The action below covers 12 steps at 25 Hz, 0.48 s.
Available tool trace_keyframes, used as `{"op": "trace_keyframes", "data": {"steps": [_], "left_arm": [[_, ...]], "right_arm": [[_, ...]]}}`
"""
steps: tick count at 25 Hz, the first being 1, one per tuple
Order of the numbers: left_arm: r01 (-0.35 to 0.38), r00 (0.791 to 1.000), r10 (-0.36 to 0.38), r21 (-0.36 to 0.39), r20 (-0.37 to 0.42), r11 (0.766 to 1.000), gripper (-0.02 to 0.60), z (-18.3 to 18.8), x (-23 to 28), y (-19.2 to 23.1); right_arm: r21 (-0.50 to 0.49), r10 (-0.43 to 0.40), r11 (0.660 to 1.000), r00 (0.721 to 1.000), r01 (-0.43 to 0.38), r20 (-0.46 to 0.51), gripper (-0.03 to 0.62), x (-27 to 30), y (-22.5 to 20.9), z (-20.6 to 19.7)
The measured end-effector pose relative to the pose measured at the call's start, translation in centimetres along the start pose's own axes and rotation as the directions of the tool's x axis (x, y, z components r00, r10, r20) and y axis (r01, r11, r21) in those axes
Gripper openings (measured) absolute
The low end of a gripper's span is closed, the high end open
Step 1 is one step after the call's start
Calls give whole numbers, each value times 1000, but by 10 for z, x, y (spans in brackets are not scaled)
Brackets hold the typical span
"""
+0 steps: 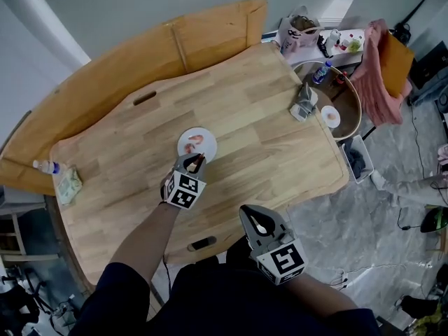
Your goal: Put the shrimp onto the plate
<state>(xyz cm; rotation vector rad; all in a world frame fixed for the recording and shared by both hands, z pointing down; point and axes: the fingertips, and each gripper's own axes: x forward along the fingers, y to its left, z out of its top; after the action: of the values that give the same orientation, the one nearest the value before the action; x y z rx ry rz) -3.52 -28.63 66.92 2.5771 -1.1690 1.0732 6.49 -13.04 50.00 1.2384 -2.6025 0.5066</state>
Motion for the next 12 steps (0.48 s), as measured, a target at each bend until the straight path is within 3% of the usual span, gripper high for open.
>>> {"op": "trace_keyframes", "data": {"steps": [12], "left_arm": [[49,987,-43,36,-153,998,54,-34,54,11]], "right_arm": [[14,-13,1000,999,13,-40,9,5,-20,-5]]}}
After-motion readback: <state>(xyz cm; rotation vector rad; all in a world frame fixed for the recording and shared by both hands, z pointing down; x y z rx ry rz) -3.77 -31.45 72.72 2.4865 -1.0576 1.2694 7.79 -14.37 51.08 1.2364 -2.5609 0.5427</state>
